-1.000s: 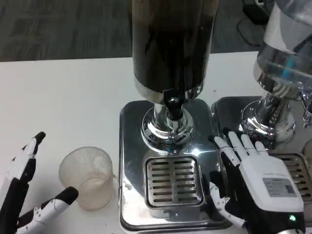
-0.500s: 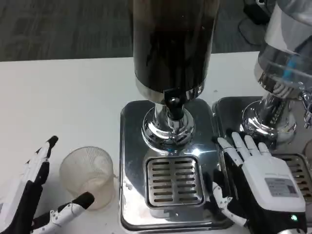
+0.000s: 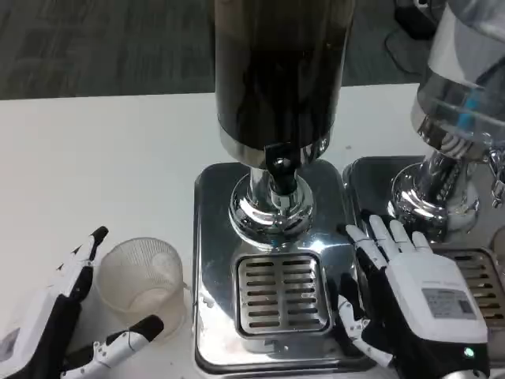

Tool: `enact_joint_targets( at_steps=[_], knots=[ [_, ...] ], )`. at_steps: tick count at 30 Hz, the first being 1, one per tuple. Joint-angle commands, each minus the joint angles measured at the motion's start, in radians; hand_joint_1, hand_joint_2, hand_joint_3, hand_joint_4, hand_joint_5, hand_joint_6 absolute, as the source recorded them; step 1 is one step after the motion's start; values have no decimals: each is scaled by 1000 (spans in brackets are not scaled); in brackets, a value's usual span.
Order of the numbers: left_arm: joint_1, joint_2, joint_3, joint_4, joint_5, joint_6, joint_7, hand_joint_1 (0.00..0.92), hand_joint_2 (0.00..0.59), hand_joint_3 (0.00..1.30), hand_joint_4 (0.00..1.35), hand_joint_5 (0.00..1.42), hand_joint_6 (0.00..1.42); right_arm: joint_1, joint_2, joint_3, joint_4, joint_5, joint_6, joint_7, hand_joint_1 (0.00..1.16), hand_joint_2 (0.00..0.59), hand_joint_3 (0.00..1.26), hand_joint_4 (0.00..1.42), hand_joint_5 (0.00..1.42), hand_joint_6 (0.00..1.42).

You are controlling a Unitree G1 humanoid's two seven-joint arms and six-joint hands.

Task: Grasp the cup under the faucet to collect the drink, then remove the cup.

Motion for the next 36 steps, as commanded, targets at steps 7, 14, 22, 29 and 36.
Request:
enact_joint_targets(
  at_steps=[7, 14, 22, 29, 36],
  knots=[
    [-50, 4, -39, 62, -26, -39, -15, 207, 46, 0, 0, 0, 0, 8, -4, -5, -10, 5, 11, -9, 492, 585, 154, 0, 0, 0],
    [-75, 25, -67, 68, 0, -29, -15, 218, 48, 0, 0, 0, 0, 11, 0, -2, -10, 7, 13, -10, 492, 580, 158, 0, 0, 0],
    [-99, 17, -81, 93, -1, -32, 3, 304, 79, 0, 0, 0, 0, 13, -1, -1, -13, 4, 15, -8, 489, 577, 164, 0, 0, 0],
    [-111, 4, -91, 116, 6, -59, 46, 379, 94, 0, 0, 98, 28, 17, -6, -6, -24, 8, 17, 4, 488, 574, 169, 0, 0, 0],
    [-135, -10, -105, 151, 6, -92, 72, 383, 90, 0, 0, 143, 75, 21, -8, -11, -34, 12, 24, 11, 485, 571, 219, 0, 0, 0]
  ],
)
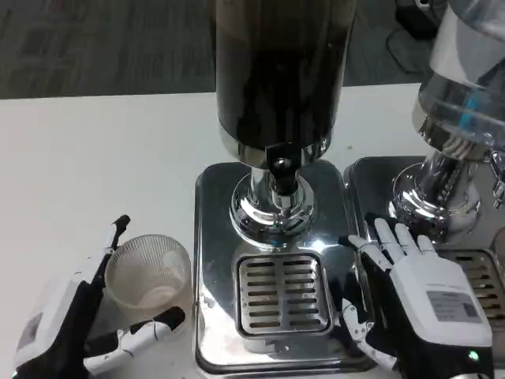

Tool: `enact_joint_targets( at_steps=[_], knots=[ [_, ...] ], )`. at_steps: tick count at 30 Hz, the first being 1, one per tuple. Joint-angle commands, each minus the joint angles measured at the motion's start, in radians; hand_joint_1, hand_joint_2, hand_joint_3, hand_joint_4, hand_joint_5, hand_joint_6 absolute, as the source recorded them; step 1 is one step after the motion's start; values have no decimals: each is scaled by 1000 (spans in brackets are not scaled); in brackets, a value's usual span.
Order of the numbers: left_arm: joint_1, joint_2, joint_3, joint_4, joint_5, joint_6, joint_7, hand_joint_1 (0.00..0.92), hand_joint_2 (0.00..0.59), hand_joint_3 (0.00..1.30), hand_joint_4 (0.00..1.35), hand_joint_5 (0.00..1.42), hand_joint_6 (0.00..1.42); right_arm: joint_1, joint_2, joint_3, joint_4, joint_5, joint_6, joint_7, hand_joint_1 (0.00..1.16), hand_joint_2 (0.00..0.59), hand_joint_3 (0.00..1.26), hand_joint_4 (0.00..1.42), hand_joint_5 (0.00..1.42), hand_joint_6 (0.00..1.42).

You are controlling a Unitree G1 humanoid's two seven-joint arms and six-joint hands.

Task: Grasp the cup under the faucet to collect the drink, then remove the cup.

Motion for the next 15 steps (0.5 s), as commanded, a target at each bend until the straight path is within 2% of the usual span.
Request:
enact_joint_targets(
  at_steps=[1, 4, 15],
  knots=[
    [-29, -14, -15, 29, 15, -37, 28, 373, 83, 0, 0, 146, 77, 8, -3, -10, -25, 9, 11, 11, 485, 571, 221, 0, 0, 0],
    [-37, -22, -17, 38, 14, -51, 44, 336, 77, 0, 0, 156, 92, 12, -5, -13, -32, 10, 14, 15, 485, 571, 227, 0, 0, 0],
    [-57, -32, -42, 68, 20, -62, 55, 314, 75, 0, 0, 183, 108, 19, -12, -17, -47, 12, 14, 25, 482, 568, 248, 0, 0, 0]
  ],
)
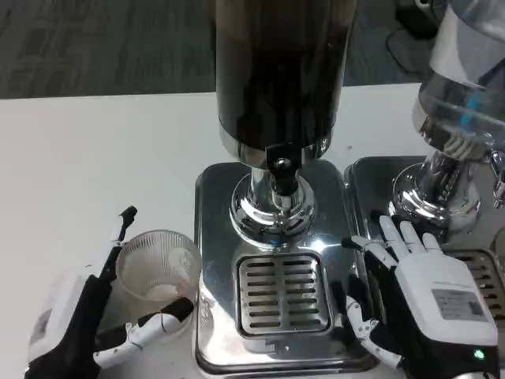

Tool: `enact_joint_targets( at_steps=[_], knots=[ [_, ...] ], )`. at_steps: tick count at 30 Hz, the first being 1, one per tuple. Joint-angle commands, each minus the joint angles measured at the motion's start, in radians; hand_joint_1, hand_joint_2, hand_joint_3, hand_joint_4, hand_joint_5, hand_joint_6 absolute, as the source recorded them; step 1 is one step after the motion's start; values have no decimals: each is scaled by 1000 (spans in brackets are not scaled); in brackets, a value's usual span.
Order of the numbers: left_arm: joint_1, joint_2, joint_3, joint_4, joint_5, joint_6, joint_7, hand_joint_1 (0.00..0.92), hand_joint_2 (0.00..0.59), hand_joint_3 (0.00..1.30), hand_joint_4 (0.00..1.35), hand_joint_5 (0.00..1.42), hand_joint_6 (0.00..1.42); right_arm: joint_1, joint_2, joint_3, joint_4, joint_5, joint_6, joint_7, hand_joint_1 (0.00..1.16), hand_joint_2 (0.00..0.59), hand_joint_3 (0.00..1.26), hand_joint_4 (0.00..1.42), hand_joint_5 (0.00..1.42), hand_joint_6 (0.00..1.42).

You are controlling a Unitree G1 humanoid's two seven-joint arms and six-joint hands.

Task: Grasp the cup under the faucet to collect the drink, then remove the cup.

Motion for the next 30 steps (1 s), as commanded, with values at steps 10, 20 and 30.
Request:
enact_joint_targets(
  at_steps=[10, 20, 30],
  knots=[
    [-15, 6, -24, 8, 20, -7, -3, 523, 101, 0, 0, 214, 149, 3, -10, -8, -16, 22, -5, 15, 467, 554, 267, 1, 0, 0],
    [2, 3, -7, -17, 56, -10, 68, 556, 105, 91, 89, 308, 223, -7, -13, -10, -7, 38, -7, 14, 445, 535, 273, 11, 0, 0],
    [15, 0, 6, -33, 132, -19, 212, 578, 131, 347, 344, 555, 481, -16, -10, -9, 4, 46, -8, 9, 431, 531, 273, 11, 0, 1]
  ],
)
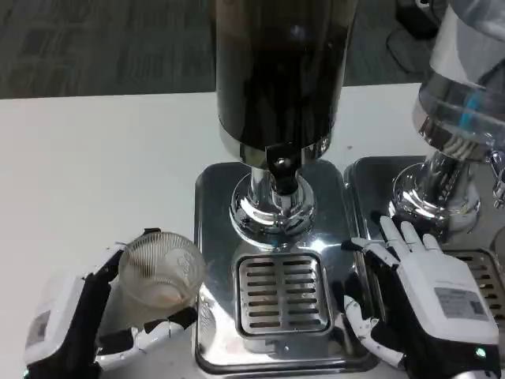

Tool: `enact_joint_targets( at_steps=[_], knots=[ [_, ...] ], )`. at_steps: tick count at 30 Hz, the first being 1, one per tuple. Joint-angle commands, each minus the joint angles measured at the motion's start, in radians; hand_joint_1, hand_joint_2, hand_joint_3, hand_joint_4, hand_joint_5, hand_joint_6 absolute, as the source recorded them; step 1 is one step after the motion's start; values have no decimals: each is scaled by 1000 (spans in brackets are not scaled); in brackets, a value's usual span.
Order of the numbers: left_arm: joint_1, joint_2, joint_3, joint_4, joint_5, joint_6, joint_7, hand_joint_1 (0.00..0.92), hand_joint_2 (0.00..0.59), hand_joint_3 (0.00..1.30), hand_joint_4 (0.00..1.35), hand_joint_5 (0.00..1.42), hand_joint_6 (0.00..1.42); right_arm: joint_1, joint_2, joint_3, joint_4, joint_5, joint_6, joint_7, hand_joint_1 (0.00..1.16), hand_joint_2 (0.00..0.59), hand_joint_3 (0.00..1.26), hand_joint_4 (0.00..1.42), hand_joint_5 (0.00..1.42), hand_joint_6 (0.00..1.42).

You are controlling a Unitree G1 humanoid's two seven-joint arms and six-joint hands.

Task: Grasp the cup under the faucet to collect the drink, then remove the cup.

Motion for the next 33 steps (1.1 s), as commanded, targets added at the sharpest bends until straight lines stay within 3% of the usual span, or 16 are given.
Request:
enact_joint_targets(
  at_steps=[1, 15, 33],
  knots=[
    [5, 0, 6, -17, 27, -19, 80, 582, 133, 365, 362, 579, 499, -12, -5, -5, 6, 9, -7, 0, 430, 531, 273, 11, 0, 1],
    [2, -2, -2, -21, 67, -14, 170, 585, 145, 450, 444, 686, 654, -21, -7, -8, 14, 13, -6, -8, 417, 526, 273, 11, 0, 15],
    [-19, 6, -6, -86, 95, -37, 210, 575, 150, 472, 461, 705, 672, -14, -5, -15, 8, 7, -3, -23, 412, 530, 266, 11, 0, 17]
  ],
)
